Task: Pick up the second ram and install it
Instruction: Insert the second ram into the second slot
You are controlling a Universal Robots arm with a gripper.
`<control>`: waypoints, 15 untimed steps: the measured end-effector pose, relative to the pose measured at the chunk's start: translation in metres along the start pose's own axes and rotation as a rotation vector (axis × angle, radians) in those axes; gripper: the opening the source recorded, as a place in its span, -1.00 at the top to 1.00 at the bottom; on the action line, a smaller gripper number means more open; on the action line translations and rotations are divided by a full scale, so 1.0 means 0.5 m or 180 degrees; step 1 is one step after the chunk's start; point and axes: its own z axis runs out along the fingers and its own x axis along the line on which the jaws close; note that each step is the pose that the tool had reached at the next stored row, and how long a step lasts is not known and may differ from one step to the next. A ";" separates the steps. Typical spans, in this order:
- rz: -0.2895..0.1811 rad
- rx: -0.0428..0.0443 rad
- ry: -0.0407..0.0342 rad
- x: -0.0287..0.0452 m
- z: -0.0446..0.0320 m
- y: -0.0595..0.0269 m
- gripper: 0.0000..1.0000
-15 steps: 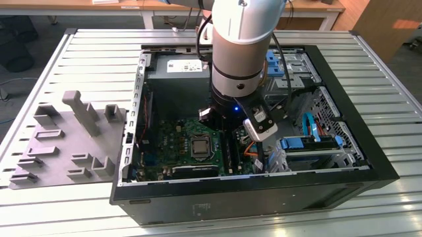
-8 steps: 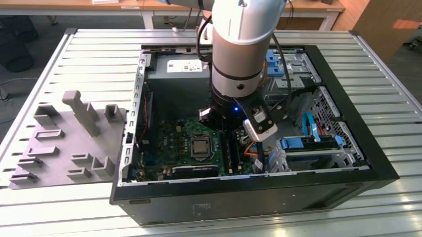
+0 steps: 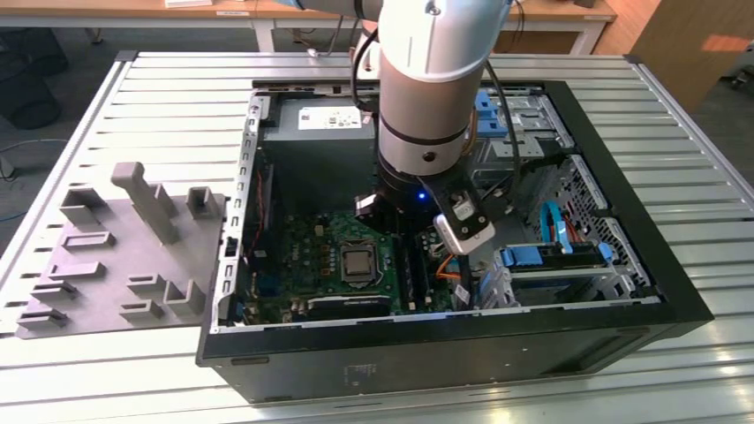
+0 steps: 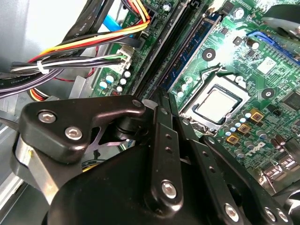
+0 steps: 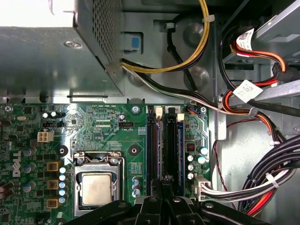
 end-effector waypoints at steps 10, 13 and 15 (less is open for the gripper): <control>0.0000 -0.0002 0.0000 0.000 0.004 0.000 0.77; 0.0000 -0.0003 0.0000 0.000 0.007 0.000 0.77; 0.0000 -0.0003 0.0000 0.000 0.007 0.000 0.77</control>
